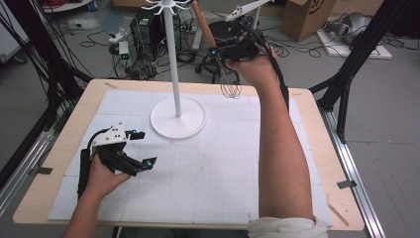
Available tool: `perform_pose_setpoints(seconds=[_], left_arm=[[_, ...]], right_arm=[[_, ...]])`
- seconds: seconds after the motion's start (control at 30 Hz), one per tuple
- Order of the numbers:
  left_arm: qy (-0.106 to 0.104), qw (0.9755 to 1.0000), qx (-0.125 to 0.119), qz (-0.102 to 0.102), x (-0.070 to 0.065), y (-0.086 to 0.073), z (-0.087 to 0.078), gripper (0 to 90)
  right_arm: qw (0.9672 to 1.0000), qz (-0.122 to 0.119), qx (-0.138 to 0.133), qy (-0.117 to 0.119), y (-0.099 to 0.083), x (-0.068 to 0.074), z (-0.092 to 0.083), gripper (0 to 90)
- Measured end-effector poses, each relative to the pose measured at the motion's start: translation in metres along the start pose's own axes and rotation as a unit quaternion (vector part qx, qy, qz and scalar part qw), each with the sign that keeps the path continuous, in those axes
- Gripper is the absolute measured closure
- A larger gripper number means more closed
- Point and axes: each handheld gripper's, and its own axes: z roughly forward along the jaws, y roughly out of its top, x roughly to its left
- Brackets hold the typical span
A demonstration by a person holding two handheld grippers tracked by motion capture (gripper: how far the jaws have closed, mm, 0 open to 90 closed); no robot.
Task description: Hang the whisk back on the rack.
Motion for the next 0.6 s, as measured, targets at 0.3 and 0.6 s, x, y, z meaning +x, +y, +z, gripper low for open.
perform_pose_setpoints(seconds=[0.3,0.6], left_arm=[[-0.001,1.0,0.001,-0.006,0.001,-0.003,0.0,1.6],[0.002,0.9999,-0.006,-0.008,0.003,-0.002,-0.004,1.6]], right_arm=[[0.9997,-0.008,0.022,-0.007,0.007,0.0,0.015,70.8],[0.9991,-0.02,0.037,-0.001,0.011,0.005,0.027,70.8]])
